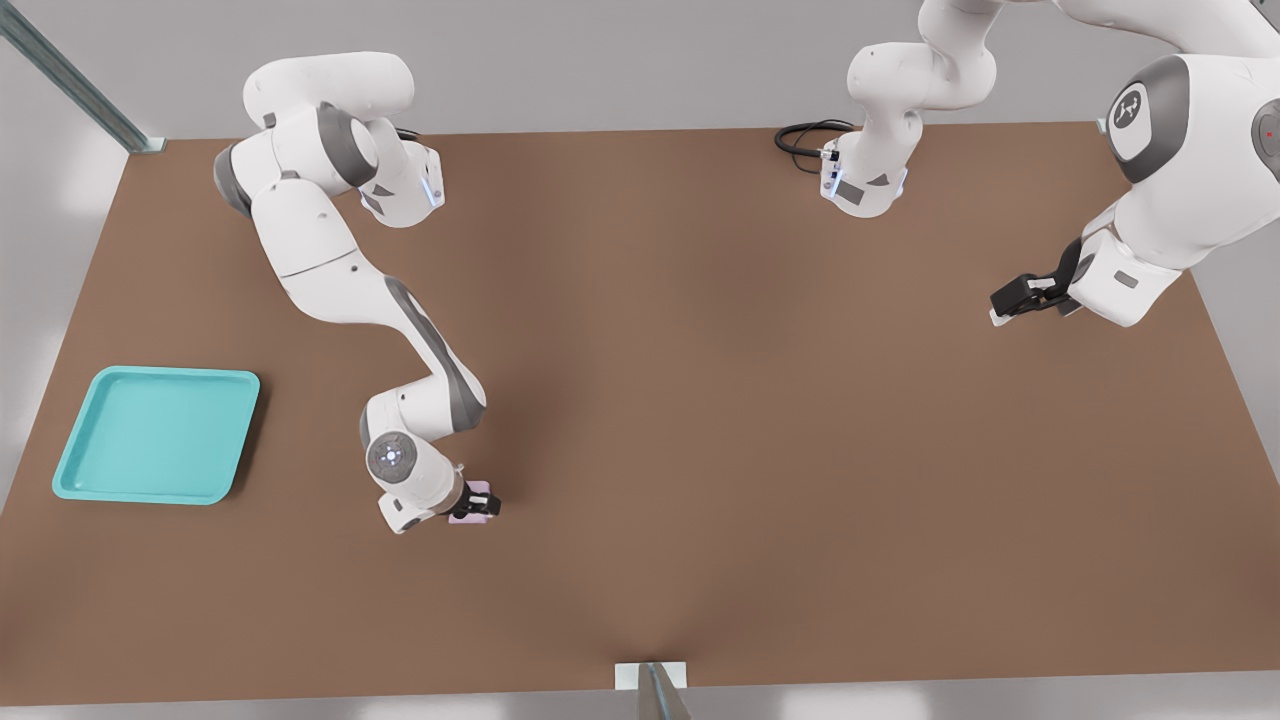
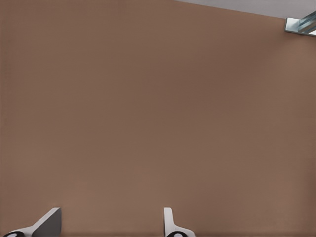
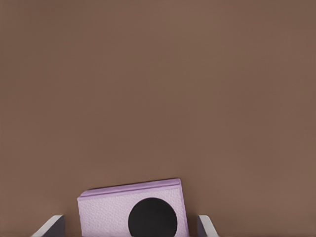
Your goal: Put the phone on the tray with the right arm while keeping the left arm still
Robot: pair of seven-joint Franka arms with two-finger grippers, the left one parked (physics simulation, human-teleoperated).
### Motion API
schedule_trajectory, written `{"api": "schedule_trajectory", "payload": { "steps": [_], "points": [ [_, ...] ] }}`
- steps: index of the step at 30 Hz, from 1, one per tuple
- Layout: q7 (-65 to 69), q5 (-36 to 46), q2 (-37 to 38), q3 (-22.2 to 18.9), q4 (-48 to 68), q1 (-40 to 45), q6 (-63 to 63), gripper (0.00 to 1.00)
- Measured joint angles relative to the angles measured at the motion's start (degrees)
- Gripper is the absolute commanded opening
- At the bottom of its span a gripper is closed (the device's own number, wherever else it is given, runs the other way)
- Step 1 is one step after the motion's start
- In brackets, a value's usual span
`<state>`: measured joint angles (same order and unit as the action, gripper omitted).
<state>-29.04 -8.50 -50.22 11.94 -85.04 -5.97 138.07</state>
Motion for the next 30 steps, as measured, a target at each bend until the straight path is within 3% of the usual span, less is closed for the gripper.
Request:
{"api": "schedule_trajectory", "payload": {
  "steps": [6, 8, 10, 17, 22, 26, 30],
  "points": [
    [1.65, -0.01, -0.83, 0.0, 0.1, 0.0, -0.23, 1.0],
    [2.24, 0.16, -0.82, 0.0, 0.1, 0.0, -0.27, 0.81],
    [3.05, 0.57, -0.56, 0.0, 0.1, 0.0, -0.29, 0.73],
    [5.14, 0.7, 1.75, 0.01, -0.31, 1.61, -0.74, 0.68],
    [9.11, 0.75, 9.68, 1.45, -4.23, 11.56, -3.68, 0.68],
    [15.78, 0.82, 16.33, 2.66, -8.65, 25.19, -6.53, 0.68],
    [24.78, 1.24, 17.19, 3.38, -8.64, 37.58, -9.4, 0.7]
  ]
}}
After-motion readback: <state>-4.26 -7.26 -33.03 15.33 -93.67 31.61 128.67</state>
